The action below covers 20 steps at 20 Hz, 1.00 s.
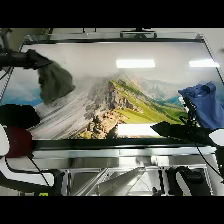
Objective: Fold the shirts.
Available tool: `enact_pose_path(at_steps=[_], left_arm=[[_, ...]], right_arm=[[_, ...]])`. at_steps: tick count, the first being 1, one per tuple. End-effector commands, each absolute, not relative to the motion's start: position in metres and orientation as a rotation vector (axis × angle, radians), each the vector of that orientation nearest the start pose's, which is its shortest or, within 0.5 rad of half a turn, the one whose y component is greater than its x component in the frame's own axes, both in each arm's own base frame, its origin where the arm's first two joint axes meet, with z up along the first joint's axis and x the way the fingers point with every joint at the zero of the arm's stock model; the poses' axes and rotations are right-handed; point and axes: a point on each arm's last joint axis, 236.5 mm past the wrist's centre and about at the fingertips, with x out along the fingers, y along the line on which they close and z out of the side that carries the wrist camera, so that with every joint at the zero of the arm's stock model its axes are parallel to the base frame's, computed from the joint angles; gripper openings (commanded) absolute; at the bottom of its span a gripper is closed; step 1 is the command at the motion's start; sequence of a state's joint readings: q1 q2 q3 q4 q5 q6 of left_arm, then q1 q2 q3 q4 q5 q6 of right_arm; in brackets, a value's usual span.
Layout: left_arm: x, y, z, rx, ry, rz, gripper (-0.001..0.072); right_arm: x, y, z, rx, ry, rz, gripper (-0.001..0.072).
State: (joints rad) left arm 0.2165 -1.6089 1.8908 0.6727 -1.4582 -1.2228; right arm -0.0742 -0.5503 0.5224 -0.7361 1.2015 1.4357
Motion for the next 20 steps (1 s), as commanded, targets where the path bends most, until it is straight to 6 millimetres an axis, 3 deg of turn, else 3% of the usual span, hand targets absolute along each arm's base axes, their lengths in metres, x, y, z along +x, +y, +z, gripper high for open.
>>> enact_pose_path(at_steps=[1, 4, 6, 7, 8, 9, 10, 11, 13, 15, 16, 18, 20], left_arm=[[0.444, -0.19, 0.251, -0.35, 0.769, -0.894, 0.002], [0.421, -0.248, 0.261, -0.322, 0.763, -0.992, 0.0019], [0.411, -0.274, 0.246, -0.31, 0.813, -1.046, 0.002], [0.408, -0.284, 0.236, -0.306, 0.846, -1.067, 0.0083], [0.408, -0.29, 0.225, -0.307, 0.875, -1.078, 0.0372], [0.41, -0.291, 0.218, -0.311, 0.894, -1.078, 0.0611], [0.415, -0.285, 0.212, -0.319, 0.908, -1.066, 0.0718], [0.42, -0.275, 0.208, -0.325, 0.919, -1.049, 0.0718], [0.431, -0.235, 0.186, -0.299, 0.993, -0.935, 0.0717], [0.43, -0.193, 0.147, -0.267, 1.127, -0.802, 0.0714], [0.426, -0.182, 0.127, -0.287, 1.187, -0.774, 0.0714], [0.416, -0.174, 0.085, -0.35, 1.284, -0.74, 0.0714], [0.41, -0.179, 0.04, -0.378, 1.323, -0.711, 0.0713]], right_arm=[[0.222, 0.151, 0.063, 0.682, 1.077, 0.516, 0.002], [0.223, 0.151, 0.063, 0.682, 1.076, 0.515, 0.002], [0.223, 0.15, 0.063, 0.677, 1.074, 0.51, 0.0029], [0.225, 0.149, 0.062, 0.671, 1.071, 0.503, 0.0131], [0.226, 0.147, 0.061, 0.668, 1.065, 0.495, 0.0407], [0.228, 0.146, 0.062, 0.669, 1.058, 0.49, 0.0579], [0.232, 0.143, 0.062, 0.674, 1.044, 0.478, 0.059], [0.237, 0.14, 0.063, 0.68, 1.026, 0.462, 0.059], [0.251, 0.126, 0.065, 0.699, 0.975, 0.406, 0.059], [0.267, 0.105, 0.06, 0.675, 0.926, 0.353, 0.059], [0.275, 0.096, 0.055, 0.668, 0.918, 0.331, 0.059], [0.288, 0.084, 0.035, 0.645, 0.942, 0.306, 0.059], [0.302, 0.086, 0.012, 0.642, 0.977, 0.338, 0.059]])
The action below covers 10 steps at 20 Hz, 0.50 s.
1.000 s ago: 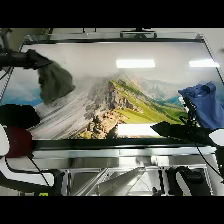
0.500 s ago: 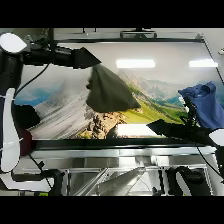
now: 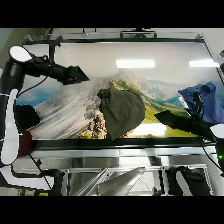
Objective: Fold the shirts.
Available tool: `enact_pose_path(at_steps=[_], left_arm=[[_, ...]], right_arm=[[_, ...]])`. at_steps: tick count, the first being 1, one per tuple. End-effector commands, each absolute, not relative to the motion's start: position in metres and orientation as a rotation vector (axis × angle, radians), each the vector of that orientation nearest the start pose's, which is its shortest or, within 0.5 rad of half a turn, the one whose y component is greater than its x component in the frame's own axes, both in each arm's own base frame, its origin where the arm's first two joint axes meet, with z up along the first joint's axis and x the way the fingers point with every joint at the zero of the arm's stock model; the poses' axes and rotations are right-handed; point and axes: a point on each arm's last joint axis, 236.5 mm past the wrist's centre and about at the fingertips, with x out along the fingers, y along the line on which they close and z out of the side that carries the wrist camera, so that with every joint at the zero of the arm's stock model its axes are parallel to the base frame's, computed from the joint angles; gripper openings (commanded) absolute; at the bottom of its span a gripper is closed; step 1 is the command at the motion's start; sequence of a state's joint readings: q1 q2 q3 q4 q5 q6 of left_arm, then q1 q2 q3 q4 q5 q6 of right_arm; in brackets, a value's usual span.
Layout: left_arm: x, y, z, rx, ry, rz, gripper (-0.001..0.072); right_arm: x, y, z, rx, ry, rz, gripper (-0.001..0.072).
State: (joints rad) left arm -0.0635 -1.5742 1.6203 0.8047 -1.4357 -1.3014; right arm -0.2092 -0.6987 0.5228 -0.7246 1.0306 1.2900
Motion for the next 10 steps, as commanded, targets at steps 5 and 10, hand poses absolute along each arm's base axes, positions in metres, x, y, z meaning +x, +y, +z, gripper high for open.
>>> enact_pose_path(at_steps=[5, 10], left_arm=[[0.412, -0.237, -0.011, -0.43, 1.238, -0.768, 0.0693], [0.404, -0.276, -0.066, -0.416, 1.307, -0.767, 0.0694]], right_arm=[[0.357, 0.105, -0.023, 0.791, 0.924, 0.468, 0.0588], [0.373, 0.142, -0.067, 0.853, 1.05, 0.57, 0.0505]])
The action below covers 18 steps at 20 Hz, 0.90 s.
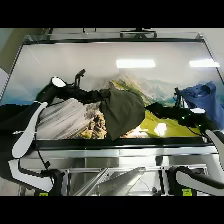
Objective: Fold the shirts.
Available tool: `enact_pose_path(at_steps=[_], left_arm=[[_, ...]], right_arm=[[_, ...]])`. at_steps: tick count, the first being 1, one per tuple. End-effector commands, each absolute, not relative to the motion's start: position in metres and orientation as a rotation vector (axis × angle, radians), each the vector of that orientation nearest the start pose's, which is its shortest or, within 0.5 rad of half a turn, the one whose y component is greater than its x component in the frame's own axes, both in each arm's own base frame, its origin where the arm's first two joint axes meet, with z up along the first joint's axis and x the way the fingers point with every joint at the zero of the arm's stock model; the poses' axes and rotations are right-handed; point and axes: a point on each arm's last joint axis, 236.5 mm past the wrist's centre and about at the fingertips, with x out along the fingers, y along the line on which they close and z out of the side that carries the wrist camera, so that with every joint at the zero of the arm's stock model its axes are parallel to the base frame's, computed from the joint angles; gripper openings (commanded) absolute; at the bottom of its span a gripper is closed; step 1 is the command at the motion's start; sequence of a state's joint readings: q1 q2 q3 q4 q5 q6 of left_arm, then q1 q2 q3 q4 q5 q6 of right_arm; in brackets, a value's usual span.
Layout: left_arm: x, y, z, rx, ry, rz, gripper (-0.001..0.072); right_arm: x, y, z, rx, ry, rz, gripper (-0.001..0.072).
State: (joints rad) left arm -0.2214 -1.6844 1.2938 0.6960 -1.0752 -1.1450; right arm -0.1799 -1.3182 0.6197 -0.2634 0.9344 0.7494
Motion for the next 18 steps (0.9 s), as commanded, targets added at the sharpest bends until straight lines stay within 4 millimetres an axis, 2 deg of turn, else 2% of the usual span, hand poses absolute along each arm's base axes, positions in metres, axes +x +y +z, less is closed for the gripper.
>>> enact_pose_path(at_steps=[1, 2, 3, 4, 5, 6, 8, 10, 12, 14, 15, 16, 18], left_arm=[[0.402, -0.284, -0.07, -0.435, 1.31, -0.778, 0.0694], [0.401, -0.293, -0.071, -0.456, 1.306, -0.798, 0.0693], [0.402, -0.301, -0.071, -0.482, 1.294, -0.808, 0.0655], [0.403, -0.307, -0.072, -0.514, 1.292, -0.807, 0.0418], [0.405, -0.31, -0.072, -0.546, 1.291, -0.808, 0.0092], [0.405, -0.313, -0.068, -0.566, 1.283, -0.822, 0.0016], [0.408, -0.312, -0.05, -0.608, 1.257, -0.85, 0.0014], [0.413, -0.303, -0.016, -0.602, 1.193, -0.874, 0.0011], [0.415, -0.292, 0.048, -0.568, 1.079, -0.932, 0.001], [0.413, -0.283, 0.143, -0.501, 0.899, -1.019, 0.0009], [0.407, -0.279, 0.199, -0.454, 0.78, -1.057, 0.0009], [0.4, -0.276, 0.251, -0.409, 0.666, -1.083, 0.0009], [0.372, -0.272, 0.345, -0.333, 0.454, -1.124, 0.0009]], right_arm=[[0.375, 0.152, -0.069, 0.846, 1.068, 0.598, 0.0426], [0.377, 0.16, -0.071, 0.834, 1.077, 0.617, 0.0421], [0.38, 0.165, -0.07, 0.823, 1.078, 0.633, 0.037], [0.383, 0.17, -0.066, 0.811, 1.072, 0.647, 0.0182], [0.386, 0.171, -0.06, 0.808, 1.06, 0.662, 0.004], [0.39, 0.172, -0.052, 0.806, 1.047, 0.684, 0.002], [0.396, 0.17, -0.032, 0.805, 1.011, 0.731, 0.002], [0.402, 0.167, 0.005, 0.789, 0.942, 0.795, 0.0019], [0.405, 0.162, 0.065, 0.763, 0.846, 0.868, 0.0019], [0.402, 0.16, 0.151, 0.693, 0.688, 0.937, 0.0019], [0.396, 0.162, 0.203, 0.632, 0.573, 0.97, 0.0019], [0.386, 0.163, 0.255, 0.554, 0.455, 0.997, 0.0019], [0.358, 0.165, 0.343, 0.413, 0.25, 1.01, 0.0019]])
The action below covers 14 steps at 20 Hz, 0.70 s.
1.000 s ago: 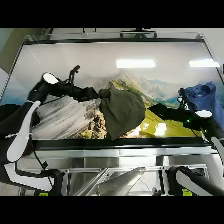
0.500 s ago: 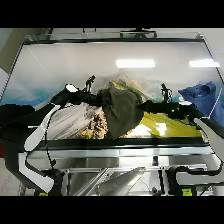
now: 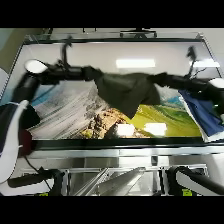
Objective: Fold the shirts.
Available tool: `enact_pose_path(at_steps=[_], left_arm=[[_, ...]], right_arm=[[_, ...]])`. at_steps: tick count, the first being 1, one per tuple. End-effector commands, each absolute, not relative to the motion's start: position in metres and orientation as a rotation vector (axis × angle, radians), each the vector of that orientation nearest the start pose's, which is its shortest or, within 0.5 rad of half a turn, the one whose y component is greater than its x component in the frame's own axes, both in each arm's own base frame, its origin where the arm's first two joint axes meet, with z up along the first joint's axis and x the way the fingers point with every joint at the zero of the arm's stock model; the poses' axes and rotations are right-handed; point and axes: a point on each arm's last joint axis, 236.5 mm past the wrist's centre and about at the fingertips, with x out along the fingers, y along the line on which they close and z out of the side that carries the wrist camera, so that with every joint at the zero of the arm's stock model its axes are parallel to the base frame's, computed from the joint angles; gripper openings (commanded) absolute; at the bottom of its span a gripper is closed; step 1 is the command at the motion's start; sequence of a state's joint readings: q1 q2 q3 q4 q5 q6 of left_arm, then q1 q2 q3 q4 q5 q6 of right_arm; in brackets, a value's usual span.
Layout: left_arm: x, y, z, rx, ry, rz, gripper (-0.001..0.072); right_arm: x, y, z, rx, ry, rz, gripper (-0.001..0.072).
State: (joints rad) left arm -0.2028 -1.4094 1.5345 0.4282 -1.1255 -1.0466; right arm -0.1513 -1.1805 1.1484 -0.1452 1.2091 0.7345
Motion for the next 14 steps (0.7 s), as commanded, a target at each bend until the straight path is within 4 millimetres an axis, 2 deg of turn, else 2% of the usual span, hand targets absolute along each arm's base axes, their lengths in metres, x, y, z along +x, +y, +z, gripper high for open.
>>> enact_pose_path(at_steps=[1, 2, 3, 4, 6, 8, 9, 11, 13, 14], left_arm=[[0.354, -0.269, 0.383, -0.308, 0.371, -1.138, 0.0009], [0.338, -0.266, 0.408, -0.288, 0.314, -1.147, 0.001], [0.326, -0.261, 0.423, -0.263, 0.284, -1.136, 0.001], [0.321, -0.256, 0.426, -0.229, 0.289, -1.104, 0.001], [0.322, -0.248, 0.411, -0.168, 0.339, -1.028, 0.0012], [0.331, -0.25, 0.375, -0.15, 0.433, -0.99, 0.0019], [0.34, -0.251, 0.348, -0.153, 0.498, -0.976, 0.002], [0.356, -0.255, 0.287, -0.192, 0.651, -0.958, 0.0019], [0.372, -0.252, 0.216, -0.242, 0.823, -0.919, 0.0019], [0.38, -0.248, 0.179, -0.263, 0.906, -0.897, 0.0029]], right_arm=[[0.341, 0.165, 0.383, 0.348, 0.152, 1.003, 0.0019], [0.329, 0.164, 0.409, 0.3, 0.09, 0.976, 0.0019], [0.321, 0.161, 0.427, 0.252, 0.048, 0.938, 0.0019], [0.316, 0.159, 0.436, 0.221, 0.029, 0.914, 0.0019], [0.319, 0.158, 0.428, 0.191, 0.058, 0.896, 0.002], [0.341, 0.159, 0.393, 0.188, 0.178, 0.876, 0.002], [0.354, 0.162, 0.37, 0.174, 0.247, 0.874, 0.002], [0.38, 0.177, 0.308, 0.155, 0.429, 0.907, 0.002], [0.401, 0.198, 0.243, 0.213, 0.613, 0.948, 0.0045], [0.412, 0.21, 0.205, 0.255, 0.71, 0.958, 0.0237]])
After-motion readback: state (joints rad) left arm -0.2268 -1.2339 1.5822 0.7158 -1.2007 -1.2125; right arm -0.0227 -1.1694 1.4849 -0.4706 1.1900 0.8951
